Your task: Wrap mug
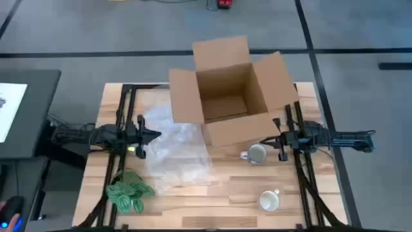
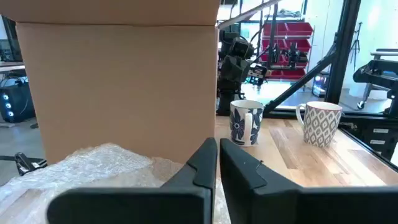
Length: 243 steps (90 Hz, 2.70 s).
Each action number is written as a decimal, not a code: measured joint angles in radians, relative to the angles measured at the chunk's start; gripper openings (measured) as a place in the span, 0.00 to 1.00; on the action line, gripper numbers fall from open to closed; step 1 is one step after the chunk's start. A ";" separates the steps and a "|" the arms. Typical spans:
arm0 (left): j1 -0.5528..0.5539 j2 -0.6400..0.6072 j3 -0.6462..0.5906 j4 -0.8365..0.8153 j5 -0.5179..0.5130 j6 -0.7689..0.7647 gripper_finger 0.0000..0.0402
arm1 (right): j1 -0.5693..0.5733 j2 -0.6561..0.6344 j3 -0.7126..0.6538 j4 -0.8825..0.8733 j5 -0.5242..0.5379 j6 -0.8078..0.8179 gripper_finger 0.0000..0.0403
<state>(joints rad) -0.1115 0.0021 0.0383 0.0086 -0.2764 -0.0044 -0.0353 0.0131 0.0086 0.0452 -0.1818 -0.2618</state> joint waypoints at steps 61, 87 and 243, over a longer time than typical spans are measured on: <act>0.000 0.002 0.000 0.000 0.000 0.000 0.00 | 0.000 0.000 0.000 0.000 0.000 0.000 0.00; 0.000 0.002 0.000 0.000 0.000 0.000 0.00 | 0.000 0.000 0.000 0.000 0.000 0.000 0.00; -0.127 1.400 0.586 0.674 -0.174 0.020 0.00 | 0.000 0.000 0.000 0.000 0.000 0.000 0.00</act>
<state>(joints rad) -0.2389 1.4022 0.6245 0.6821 -0.4506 0.0160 -0.0354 0.0131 0.0086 0.0452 -0.1814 -0.2617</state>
